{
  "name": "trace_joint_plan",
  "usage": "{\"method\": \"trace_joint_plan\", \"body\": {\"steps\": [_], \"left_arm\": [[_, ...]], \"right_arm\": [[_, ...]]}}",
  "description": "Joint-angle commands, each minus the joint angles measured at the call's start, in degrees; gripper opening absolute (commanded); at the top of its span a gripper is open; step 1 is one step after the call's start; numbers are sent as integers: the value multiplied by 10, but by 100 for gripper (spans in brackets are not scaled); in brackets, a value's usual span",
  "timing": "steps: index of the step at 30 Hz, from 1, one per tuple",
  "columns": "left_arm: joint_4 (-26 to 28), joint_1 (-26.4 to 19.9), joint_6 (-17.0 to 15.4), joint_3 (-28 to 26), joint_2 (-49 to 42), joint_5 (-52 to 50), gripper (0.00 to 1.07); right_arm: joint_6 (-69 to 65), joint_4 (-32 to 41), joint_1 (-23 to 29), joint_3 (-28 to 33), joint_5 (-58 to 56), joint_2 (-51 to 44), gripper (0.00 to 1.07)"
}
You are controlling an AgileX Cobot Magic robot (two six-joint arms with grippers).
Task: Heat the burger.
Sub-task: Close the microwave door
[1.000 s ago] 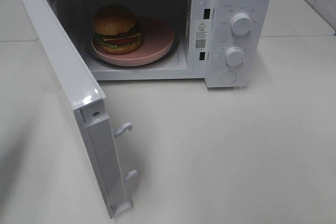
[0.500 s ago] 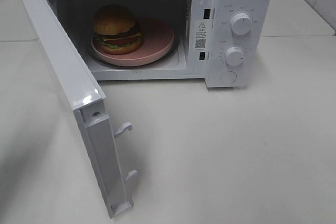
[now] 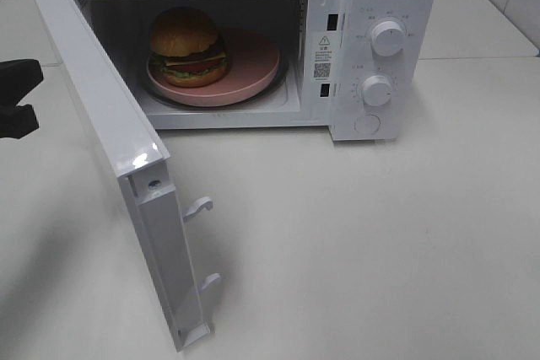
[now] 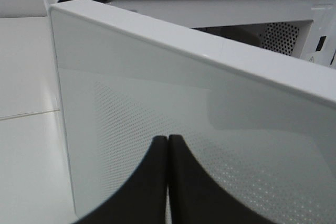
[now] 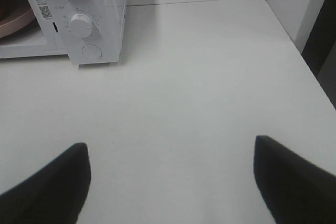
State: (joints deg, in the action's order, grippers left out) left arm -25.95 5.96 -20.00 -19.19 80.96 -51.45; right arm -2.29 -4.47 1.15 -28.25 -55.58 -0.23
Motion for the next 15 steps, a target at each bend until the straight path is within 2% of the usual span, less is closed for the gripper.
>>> {"method": "trace_joint_plan", "body": {"steps": [1,14,15], "left_arm": [[21,23,12,-18,19,-7,0],[55,86,13,-58,79,-9,0],[67,101,13,-66,86,-7,0]], "right_arm": [[6,2,-4,2,5,-17,76],[6,2,-4,2,5,-17,76],[6,2,-4,2,5,-17,76]]}}
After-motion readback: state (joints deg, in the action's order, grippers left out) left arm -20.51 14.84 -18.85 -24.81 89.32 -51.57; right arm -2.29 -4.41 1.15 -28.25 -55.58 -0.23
